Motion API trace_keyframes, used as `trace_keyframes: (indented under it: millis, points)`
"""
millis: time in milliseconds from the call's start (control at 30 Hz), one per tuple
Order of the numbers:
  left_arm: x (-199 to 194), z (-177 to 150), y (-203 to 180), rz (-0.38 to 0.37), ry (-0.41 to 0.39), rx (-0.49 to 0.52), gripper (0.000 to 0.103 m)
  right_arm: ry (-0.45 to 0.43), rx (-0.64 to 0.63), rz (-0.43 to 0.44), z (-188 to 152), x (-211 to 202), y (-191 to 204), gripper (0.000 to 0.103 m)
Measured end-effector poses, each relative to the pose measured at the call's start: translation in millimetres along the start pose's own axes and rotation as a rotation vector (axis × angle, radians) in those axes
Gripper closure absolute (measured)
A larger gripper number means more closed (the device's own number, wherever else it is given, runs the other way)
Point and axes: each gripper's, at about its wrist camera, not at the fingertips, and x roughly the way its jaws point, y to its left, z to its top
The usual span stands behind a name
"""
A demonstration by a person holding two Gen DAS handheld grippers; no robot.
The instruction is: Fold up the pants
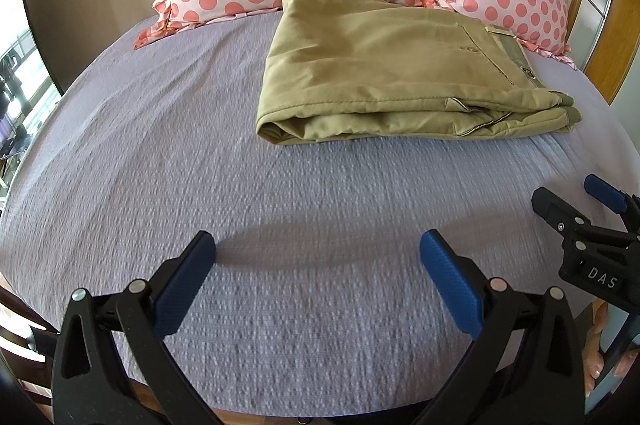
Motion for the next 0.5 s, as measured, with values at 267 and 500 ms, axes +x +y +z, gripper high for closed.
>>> trace_keyframes:
  millis: [267, 500]
  points:
    - [0.4, 0.3, 0.3, -0.001, 0.002, 0.001, 0.002, 0.000, 0.000, 0.000, 0.1, -0.1, 0.1, 0.001]
    - [0.7, -0.1, 0.1, 0.000, 0.007, 0.001, 0.002, 0.000, 0.000, 0.000, 0.1, -0.2, 0.3, 0.001]
